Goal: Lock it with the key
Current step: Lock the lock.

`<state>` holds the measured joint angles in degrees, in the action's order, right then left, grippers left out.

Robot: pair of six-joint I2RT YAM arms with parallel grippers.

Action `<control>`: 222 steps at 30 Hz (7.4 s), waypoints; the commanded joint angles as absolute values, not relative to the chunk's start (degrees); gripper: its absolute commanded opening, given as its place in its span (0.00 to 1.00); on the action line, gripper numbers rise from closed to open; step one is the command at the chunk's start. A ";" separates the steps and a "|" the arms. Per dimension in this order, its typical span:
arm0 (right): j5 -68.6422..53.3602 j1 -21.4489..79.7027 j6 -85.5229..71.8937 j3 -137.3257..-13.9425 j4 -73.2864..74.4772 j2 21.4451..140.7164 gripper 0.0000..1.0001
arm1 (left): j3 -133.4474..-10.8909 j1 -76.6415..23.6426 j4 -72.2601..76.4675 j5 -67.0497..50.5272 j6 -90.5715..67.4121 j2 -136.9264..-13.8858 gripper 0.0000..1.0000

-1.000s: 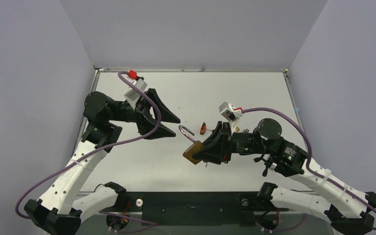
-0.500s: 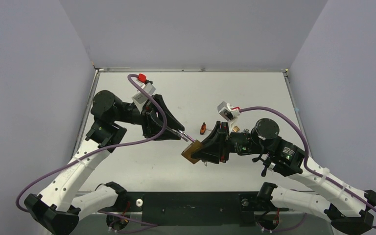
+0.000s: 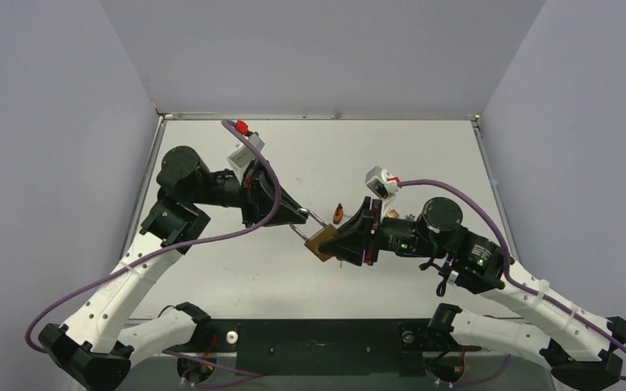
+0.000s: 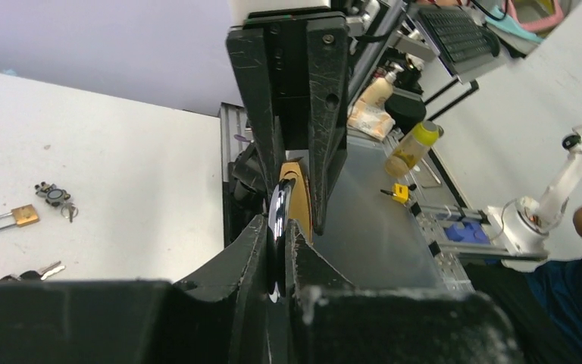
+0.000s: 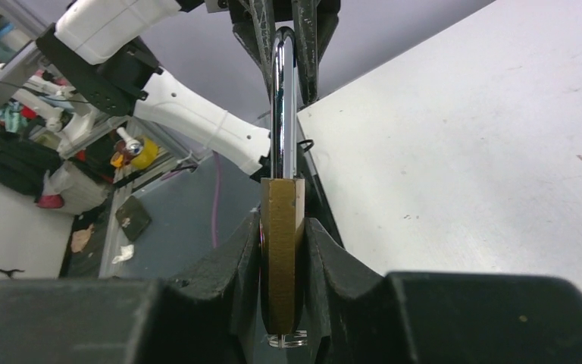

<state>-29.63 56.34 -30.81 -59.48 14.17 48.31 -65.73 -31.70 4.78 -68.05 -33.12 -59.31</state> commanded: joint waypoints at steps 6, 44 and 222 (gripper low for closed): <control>-19.33 56.07 -25.62 -61.47 3.36 47.04 0.50 | -70.11 -34.14 3.13 -46.52 -35.23 -54.86 0.00; -44.51 36.12 -66.04 -64.26 -67.32 71.60 0.51 | -87.75 -35.86 2.15 -18.19 -39.98 -58.33 0.00; -28.59 47.96 -32.08 -65.66 -12.78 56.16 0.00 | -85.21 -51.29 -29.02 -22.30 -21.83 -65.06 0.00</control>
<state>-34.57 46.22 -35.51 -61.32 -6.39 53.25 -86.28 -46.02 -23.31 -20.62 -19.66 -60.51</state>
